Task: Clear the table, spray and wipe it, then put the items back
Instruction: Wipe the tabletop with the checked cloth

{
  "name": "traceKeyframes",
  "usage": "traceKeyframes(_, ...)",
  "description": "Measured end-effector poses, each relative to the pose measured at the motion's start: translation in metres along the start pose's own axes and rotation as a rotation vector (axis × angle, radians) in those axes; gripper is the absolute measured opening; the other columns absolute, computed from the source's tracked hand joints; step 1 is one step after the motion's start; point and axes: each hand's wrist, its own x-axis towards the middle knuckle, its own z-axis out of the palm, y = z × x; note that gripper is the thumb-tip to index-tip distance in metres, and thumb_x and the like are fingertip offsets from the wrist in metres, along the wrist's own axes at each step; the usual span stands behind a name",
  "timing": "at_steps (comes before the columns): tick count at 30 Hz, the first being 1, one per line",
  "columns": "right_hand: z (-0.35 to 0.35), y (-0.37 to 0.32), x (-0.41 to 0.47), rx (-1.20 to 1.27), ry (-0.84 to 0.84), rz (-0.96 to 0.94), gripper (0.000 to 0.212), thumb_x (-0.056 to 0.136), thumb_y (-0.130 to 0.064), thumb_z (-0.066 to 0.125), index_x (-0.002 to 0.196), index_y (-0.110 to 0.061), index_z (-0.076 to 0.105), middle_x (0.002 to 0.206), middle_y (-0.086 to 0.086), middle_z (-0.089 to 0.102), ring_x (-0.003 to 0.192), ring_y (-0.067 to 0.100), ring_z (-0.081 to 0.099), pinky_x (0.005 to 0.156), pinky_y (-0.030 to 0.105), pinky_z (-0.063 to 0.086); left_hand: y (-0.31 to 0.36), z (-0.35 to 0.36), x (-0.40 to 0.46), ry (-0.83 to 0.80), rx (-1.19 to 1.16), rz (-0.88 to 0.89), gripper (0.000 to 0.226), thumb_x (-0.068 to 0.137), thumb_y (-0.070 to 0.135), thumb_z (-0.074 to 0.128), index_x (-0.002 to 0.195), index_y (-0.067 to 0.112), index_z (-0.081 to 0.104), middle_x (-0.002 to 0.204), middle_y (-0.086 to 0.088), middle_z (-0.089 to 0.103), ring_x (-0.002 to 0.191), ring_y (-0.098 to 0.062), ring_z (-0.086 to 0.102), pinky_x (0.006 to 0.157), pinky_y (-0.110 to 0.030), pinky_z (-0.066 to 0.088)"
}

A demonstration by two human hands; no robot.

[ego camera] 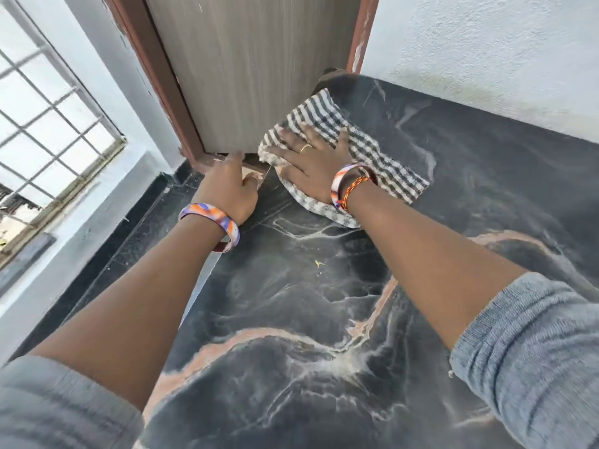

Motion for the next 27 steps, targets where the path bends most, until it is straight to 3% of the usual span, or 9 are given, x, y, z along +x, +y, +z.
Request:
traceKeyframes(4, 0.014, -0.064, -0.054, -0.057, 0.002, -0.155, 0.048, 0.098, -0.046, 0.017, 0.146, -0.04, 0.018, 0.159, -0.013, 0.005, 0.147, 0.022, -0.004, 0.104, 0.074, -0.002, -0.01, -0.009, -0.041, 0.067, -0.014, -0.011, 0.05, 0.092, 0.014, 0.043, 0.139, 0.006, 0.031, 0.125, -0.025, 0.056, 0.113, -0.04, 0.054, 0.091, -0.041, 0.044)
traceKeyframes(6, 0.02, -0.095, -0.087, -0.049, -0.012, -0.233, 0.048, 0.098, -0.045, 0.02, 0.145, -0.037, 0.025, 0.159, -0.01, 0.011, 0.147, 0.023, -0.004, 0.104, 0.074, -0.003, -0.021, -0.012, -0.067, 0.08, 0.01, 0.003, 0.047, 0.092, 0.017, 0.043, 0.138, 0.009, 0.038, 0.124, -0.022, 0.058, 0.113, -0.039, 0.054, 0.092, -0.042, 0.045)
traceKeyframes(10, 0.036, -0.154, -0.153, -0.027, -0.021, -0.343, 0.046, 0.097, -0.047, 0.023, 0.14, -0.037, 0.036, 0.152, -0.01, 0.032, 0.147, 0.025, 0.0, 0.102, 0.076, -0.008, -0.043, -0.015, -0.132, 0.097, 0.102, -0.01, 0.032, 0.094, 0.021, 0.04, 0.113, 0.004, 0.06, 0.112, -0.023, 0.063, 0.103, -0.039, 0.057, 0.087, -0.042, 0.047)
traceKeyframes(13, 0.051, -0.184, -0.201, -0.08, -0.02, -0.393, 0.048, 0.096, -0.047, 0.024, 0.142, -0.036, 0.033, 0.152, -0.008, 0.033, 0.147, 0.027, -0.001, 0.101, 0.077, -0.005, -0.055, -0.011, -0.192, 0.129, 0.076, -0.009, 0.029, 0.095, 0.018, 0.038, 0.099, 0.001, 0.061, 0.101, -0.021, 0.066, 0.092, -0.036, 0.059, 0.079, -0.04, 0.047)
traceKeyframes(16, 0.062, -0.203, -0.236, -0.112, -0.01, -0.371, 0.051, 0.095, -0.047, 0.031, 0.144, -0.032, 0.031, 0.154, -0.006, 0.028, 0.147, 0.025, -0.005, 0.102, 0.077, -0.003, -0.066, -0.008, -0.242, 0.136, 0.036, 0.035, 0.033, 0.097, 0.018, 0.037, 0.116, 0.003, 0.059, 0.123, -0.021, 0.061, 0.113, -0.036, 0.055, 0.095, -0.04, 0.042)
traceKeyframes(19, 0.074, -0.206, -0.271, -0.263, 0.018, -0.366, 0.058, 0.095, -0.034, 0.04, 0.148, -0.026, 0.019, 0.159, -0.002, 0.013, 0.147, 0.025, -0.009, 0.102, 0.077, 0.005, -0.069, -0.002, -0.286, 0.038, 0.052, 0.128, 0.053, 0.094, 0.03, 0.029, 0.136, 0.001, 0.044, 0.146, -0.018, 0.041, 0.138, -0.031, 0.036, 0.115, -0.039, 0.026)
traceKeyframes(24, 0.086, -0.167, -0.333, -0.261, 0.068, -0.282, 0.057, 0.096, -0.014, 0.034, 0.149, -0.026, 0.015, 0.16, -0.003, 0.006, 0.147, 0.024, -0.007, 0.105, 0.073, 0.003, -0.047, 0.028, -0.33, -0.05, 0.166, 0.321, 0.071, 0.088, 0.047, 0.016, 0.14, 0.004, 0.039, 0.15, -0.016, 0.035, 0.142, -0.028, 0.03, 0.118, -0.038, 0.021)
traceKeyframes(27, 0.098, -0.132, -0.379, -0.284, 0.148, -0.182, 0.061, 0.09, -0.015, 0.036, 0.148, -0.025, 0.02, 0.159, -0.005, 0.014, 0.147, 0.027, 0.01, 0.106, 0.071, 0.014, -0.016, 0.056, -0.35, -0.123, 0.254, 0.477, 0.082, 0.085, 0.056, 0.009, 0.145, 0.002, 0.025, 0.154, -0.016, 0.025, 0.145, -0.028, 0.023, 0.121, -0.036, 0.013)
